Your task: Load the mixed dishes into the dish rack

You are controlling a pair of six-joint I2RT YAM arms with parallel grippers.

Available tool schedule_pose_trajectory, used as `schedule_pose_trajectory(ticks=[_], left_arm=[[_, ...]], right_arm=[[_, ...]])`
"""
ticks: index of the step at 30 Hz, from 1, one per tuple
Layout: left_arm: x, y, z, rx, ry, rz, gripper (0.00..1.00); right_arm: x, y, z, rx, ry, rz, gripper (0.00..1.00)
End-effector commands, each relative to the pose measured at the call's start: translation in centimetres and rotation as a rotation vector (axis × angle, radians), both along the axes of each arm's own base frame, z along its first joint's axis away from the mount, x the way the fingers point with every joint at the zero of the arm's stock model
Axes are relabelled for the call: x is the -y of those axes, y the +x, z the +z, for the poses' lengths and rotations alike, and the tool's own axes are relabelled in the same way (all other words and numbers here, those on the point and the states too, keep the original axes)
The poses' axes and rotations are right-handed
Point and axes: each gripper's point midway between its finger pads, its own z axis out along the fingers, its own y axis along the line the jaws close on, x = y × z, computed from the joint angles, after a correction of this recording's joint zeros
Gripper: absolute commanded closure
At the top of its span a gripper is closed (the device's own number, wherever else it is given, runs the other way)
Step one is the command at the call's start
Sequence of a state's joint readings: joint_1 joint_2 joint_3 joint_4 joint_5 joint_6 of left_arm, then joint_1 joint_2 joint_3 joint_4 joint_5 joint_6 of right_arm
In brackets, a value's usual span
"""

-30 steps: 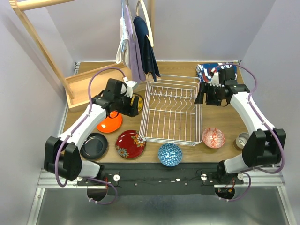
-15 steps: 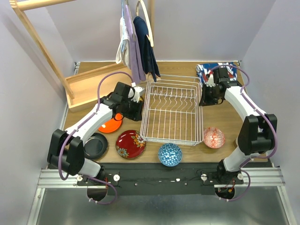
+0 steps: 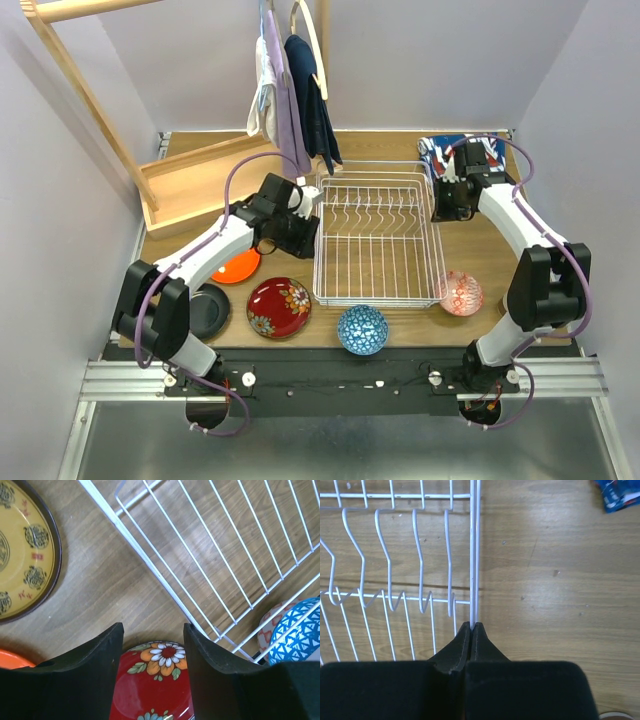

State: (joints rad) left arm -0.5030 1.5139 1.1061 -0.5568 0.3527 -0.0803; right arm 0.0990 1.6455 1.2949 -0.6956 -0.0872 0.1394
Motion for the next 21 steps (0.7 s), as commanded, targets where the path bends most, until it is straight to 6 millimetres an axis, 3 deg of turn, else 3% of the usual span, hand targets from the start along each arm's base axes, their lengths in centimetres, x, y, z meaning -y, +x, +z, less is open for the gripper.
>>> schedule_pose_trajectory(ticks=[1,7,8,9,11,12,16,21], left_arm=[[2.4,1.9,2.2,0.068,-0.066,-0.017,0.38],[2.6,2.7,2.4,0.090,-0.033,-0.020,0.35],[2.3,2.5,2.3,0.081,-0.021,-0.016,0.34],[2.0,2.2,2.8,0.091,-0.015,-0.014,0.33],[0.9,1.5,2.7,0.088,0.021,0.000,0.28],[0.3,1.1,3.7,0.110,0.021,0.006,0.26],[-1.1,-0.9,5.9,0.120,0.030,0.010,0.18],[-1.7,-3.2,6.1,0.116,0.023,-0.064,0.16]], right_arm=[[0.8,2.2,0.4,0.083,-0.042,-0.018,0.99],[1.3,3.2,0.4,0.105,-0.077,-0.017,0.98],[1.3,3.5,1.0,0.117,-0.071,-0.012,0.93],[1.2,3.4,1.8,0.132,-0.069,-0.005,0.78],[1.3,3.1,3.0,0.148,-0.076,-0.002,0.61],[1.5,2.8,3.6,0.155,-0.081,-0.002,0.47],[2.9,0.0,7.0,0.207,-0.156,0.018,0.32],[6.6,-4.4,7.4,0.163,-0.335,0.038,0.27]])
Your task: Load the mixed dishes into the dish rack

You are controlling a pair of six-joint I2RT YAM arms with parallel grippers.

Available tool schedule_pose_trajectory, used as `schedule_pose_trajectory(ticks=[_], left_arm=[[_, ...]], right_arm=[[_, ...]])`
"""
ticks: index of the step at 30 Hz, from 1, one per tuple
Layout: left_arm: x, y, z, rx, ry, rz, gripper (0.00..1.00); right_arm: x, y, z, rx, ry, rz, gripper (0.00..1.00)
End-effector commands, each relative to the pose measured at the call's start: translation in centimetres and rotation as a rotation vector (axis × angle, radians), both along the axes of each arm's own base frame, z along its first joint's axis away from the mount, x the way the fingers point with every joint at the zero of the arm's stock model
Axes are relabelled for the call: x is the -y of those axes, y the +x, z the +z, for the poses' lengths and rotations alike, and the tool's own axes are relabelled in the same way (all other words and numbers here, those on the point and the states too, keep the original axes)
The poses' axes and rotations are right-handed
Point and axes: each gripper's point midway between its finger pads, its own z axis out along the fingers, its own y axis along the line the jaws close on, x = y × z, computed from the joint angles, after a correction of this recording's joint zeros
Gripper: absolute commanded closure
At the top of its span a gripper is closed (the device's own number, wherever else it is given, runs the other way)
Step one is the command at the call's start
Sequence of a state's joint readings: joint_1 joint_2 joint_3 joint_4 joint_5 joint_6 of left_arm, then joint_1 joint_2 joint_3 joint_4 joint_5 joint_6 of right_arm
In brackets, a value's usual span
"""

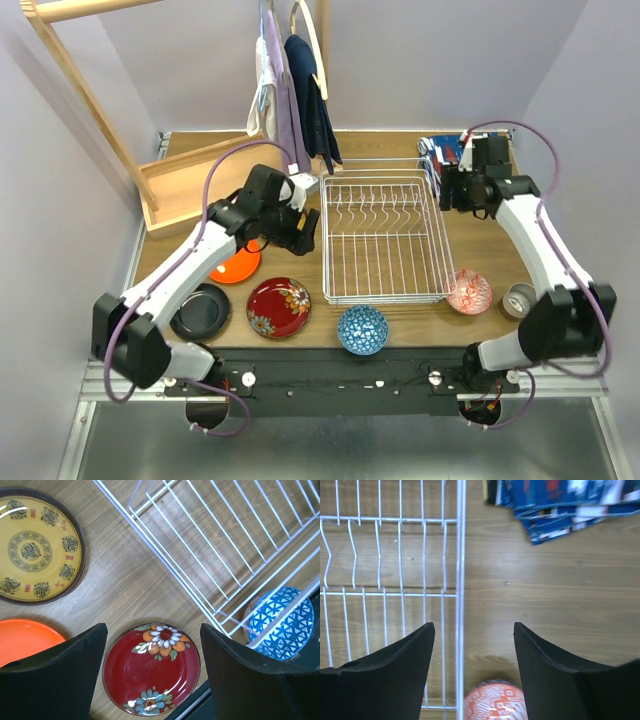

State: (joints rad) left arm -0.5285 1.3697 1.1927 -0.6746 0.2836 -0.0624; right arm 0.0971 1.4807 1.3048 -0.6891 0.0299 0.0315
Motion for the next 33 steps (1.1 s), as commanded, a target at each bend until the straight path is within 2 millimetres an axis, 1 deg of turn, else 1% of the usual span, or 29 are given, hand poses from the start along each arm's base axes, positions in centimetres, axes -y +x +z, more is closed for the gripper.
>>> schedule_pose_trajectory(ticks=[1,2,3,4,6,7,9,12,14,16,19,22,24,28,33], left_arm=[[-1.0,-2.9,-0.8,-0.033,0.034,-0.069,0.16],[-1.0,-2.8,-0.9,-0.029,0.030,-0.068,0.16],[-0.7,-3.0,-1.1,-0.038,0.025,-0.081,0.16],[-0.6,-3.0,-1.2,-0.041,0.020,-0.086,0.17],[0.0,-2.9,-1.0,-0.036,0.003,-0.102,0.18],[0.2,-2.9,-0.8,-0.034,-0.004,-0.108,0.18],[0.6,-2.4,-1.0,-0.010,0.001,-0.137,0.18],[1.1,-1.5,-1.0,0.025,-0.003,-0.144,0.18],[1.4,-0.8,-0.5,0.057,-0.011,-0.149,0.18],[1.6,-0.4,-0.3,0.072,-0.012,-0.155,0.18],[1.9,0.3,0.0,0.096,-0.011,-0.158,0.18],[1.9,0.6,0.3,0.110,-0.014,-0.154,0.18],[2.0,0.7,0.5,0.112,-0.023,-0.147,0.17],[2.3,0.4,0.7,0.097,-0.036,-0.148,0.17],[2.6,0.4,1.2,0.081,-0.032,-0.157,0.17]], right_arm=[[4.9,-6.3,0.0,-0.104,-0.231,0.021,0.27],[5.6,-7.3,0.0,-0.126,-0.246,0.018,0.27],[6.8,-8.2,-0.4,-0.161,-0.257,-0.002,0.27],[7.1,-10.0,-1.2,-0.233,-0.275,0.040,0.27],[9.1,-11.9,-2.0,-0.309,-0.273,0.004,0.28],[9.7,-13.1,-2.3,-0.355,-0.275,0.011,0.28],[10.9,-14.6,-3.0,-0.397,-0.243,-0.017,0.31],[11.2,-16.3,-3.8,-0.457,-0.243,0.000,0.34],[11.0,-17.5,-4.2,-0.502,-0.234,0.004,0.35],[11.1,-18.8,-4.6,-0.557,-0.237,-0.002,0.40],[11.4,-20.4,-5.2,-0.615,-0.252,-0.026,0.43],[11.9,-21.2,-5.5,-0.658,-0.265,-0.062,0.45],[12.0,-21.2,-5.8,-0.678,-0.259,-0.091,0.46],[12.7,-19.9,-6.4,-0.649,-0.271,-0.114,0.48],[13.0,-19.9,-7.9,-0.686,-0.254,-0.119,0.53]])
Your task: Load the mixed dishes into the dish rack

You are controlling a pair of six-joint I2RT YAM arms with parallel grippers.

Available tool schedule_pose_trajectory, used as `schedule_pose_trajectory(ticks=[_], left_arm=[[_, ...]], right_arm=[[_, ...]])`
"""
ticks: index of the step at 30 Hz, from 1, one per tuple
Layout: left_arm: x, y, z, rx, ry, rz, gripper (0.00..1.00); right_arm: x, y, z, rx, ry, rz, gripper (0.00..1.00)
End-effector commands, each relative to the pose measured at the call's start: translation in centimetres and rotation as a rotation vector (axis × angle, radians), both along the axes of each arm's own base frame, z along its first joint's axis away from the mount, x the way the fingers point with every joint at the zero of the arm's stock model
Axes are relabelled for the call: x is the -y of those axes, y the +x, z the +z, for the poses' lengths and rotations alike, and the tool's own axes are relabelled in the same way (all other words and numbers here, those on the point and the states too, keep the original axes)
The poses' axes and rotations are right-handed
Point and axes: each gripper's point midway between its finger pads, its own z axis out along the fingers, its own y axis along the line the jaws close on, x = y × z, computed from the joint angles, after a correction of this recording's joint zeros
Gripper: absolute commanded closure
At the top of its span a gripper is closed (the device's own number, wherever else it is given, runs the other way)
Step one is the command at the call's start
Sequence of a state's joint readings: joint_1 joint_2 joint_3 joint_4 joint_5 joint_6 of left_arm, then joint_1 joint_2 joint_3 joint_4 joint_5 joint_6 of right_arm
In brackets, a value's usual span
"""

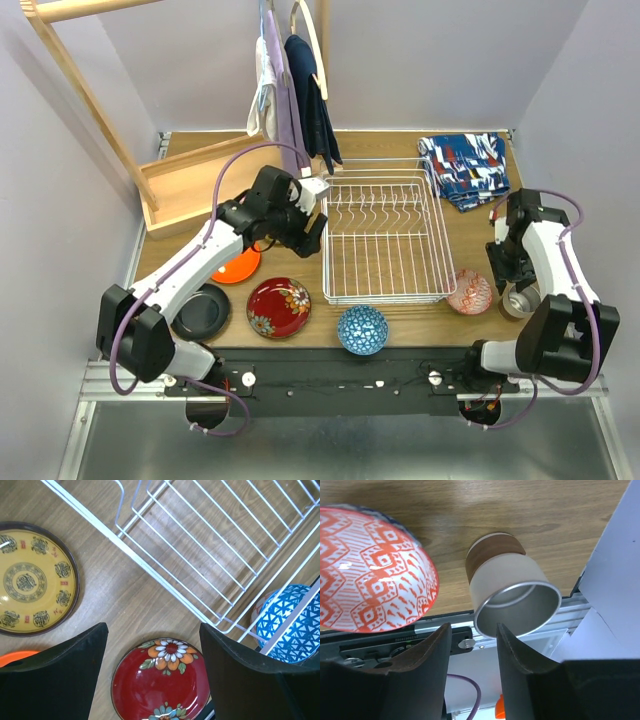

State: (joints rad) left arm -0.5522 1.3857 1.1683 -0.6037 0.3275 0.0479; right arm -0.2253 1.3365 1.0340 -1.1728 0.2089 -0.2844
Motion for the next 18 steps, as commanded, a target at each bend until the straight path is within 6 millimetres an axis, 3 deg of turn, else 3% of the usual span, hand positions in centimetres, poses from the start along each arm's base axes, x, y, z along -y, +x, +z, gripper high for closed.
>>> schedule_pose_trajectory(ticks=[1,7,11,18], left_arm=[[1.2,0.3,1.7,0.002,-0.029,-0.027,0.17],[2.0,1.0,2.6,-0.028,-0.026,-0.030,0.17],[2.6,2.0,3.2,-0.038,-0.018,-0.026,0.17],[4.3,3.3,3.7,-0.025,-0.016,-0.026,0.17]], right_arm=[[0.8,0.0,-1.4,-0.042,-0.016,-0.032,0.54],[1.1,0.4,-1.8,-0.054,-0.005,-0.048,0.59],[0.7,-0.3,-2.4,-0.081,0.020,-0.071,0.63],[-0.7,-2.0,-3.8,-0.132,0.098,-0.079,0.83]])
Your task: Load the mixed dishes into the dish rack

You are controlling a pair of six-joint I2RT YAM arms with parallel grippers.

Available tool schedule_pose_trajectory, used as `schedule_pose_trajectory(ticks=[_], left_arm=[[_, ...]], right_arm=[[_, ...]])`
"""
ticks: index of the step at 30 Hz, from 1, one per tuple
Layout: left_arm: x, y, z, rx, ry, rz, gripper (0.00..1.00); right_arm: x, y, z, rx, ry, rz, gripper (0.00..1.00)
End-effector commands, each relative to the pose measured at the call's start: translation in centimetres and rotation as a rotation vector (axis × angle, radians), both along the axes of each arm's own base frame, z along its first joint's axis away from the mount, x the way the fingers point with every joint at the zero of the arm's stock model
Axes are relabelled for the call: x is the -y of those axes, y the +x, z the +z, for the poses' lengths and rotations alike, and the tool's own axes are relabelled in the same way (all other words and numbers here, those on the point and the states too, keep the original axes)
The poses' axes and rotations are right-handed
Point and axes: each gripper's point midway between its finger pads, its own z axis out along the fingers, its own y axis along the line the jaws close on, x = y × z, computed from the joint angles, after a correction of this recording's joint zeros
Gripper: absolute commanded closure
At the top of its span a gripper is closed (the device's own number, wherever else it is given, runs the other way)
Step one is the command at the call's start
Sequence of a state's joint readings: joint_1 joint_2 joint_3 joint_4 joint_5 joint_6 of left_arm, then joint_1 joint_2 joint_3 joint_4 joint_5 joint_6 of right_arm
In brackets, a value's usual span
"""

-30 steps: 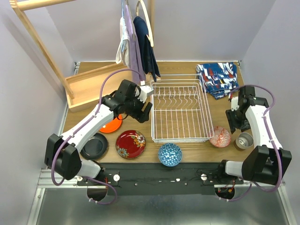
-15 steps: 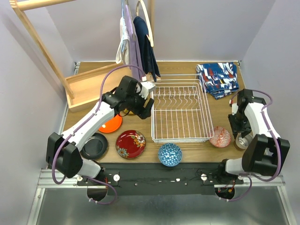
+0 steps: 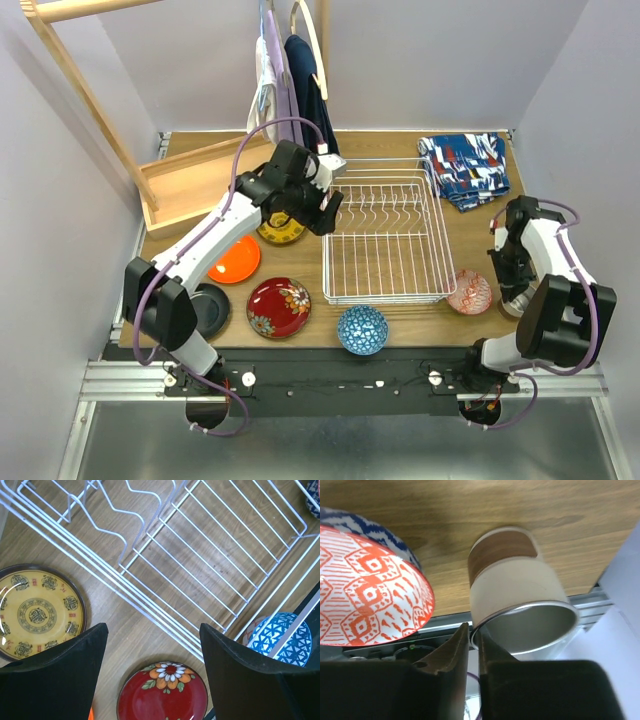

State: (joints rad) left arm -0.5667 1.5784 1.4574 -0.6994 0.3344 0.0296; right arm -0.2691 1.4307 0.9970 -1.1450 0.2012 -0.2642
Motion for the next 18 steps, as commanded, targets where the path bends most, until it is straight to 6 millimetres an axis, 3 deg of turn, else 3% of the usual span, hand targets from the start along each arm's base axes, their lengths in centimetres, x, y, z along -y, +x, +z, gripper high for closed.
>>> schedule_pose_trajectory(ticks=[1,3,6,8,13,14,15,16,18], left_arm=[[1.2,-0.3,0.7,-0.008,0.000,-0.020,0.17],[1.6,-0.3,0.9,0.006,0.006,-0.036,0.17],[2.0,-0.4,0.9,0.018,0.015,-0.053,0.17],[2.2,-0.3,1.4,0.024,0.008,-0.057,0.16],[4.0,-1.6,3.4,-0.009,-0.131,-0.091,0.10],[4.7,-1.7,3.6,-0.001,-0.175,-0.109,0.07],[5.5,-2.8,4.5,-0.016,-0.242,-0.170,0.06],[6.0,-3.3,4.9,-0.028,-0.285,-0.183,0.01],[7.1,-3.4,5.8,-0.012,-0.386,-0.207,0.01]], right_arm=[[-1.1,-1.1,-1.2,-0.035,0.069,-0.020,0.85],[-1.2,-1.2,-1.2,-0.034,0.070,-0.025,0.97],[-0.8,-0.8,-0.7,-0.021,0.054,-0.022,1.00],[-0.4,0.5,1.0,0.026,0.038,-0.020,1.00],[1.2,6.4,7.4,0.262,-0.019,0.011,1.00],[1.4,8.5,9.8,0.354,-0.024,0.027,1.00],[1.5,9.5,10.6,0.389,-0.021,0.032,1.00],[0.8,10.8,11.6,0.442,0.022,0.043,1.00],[0.6,13.0,14.0,0.530,0.044,0.059,0.99]])
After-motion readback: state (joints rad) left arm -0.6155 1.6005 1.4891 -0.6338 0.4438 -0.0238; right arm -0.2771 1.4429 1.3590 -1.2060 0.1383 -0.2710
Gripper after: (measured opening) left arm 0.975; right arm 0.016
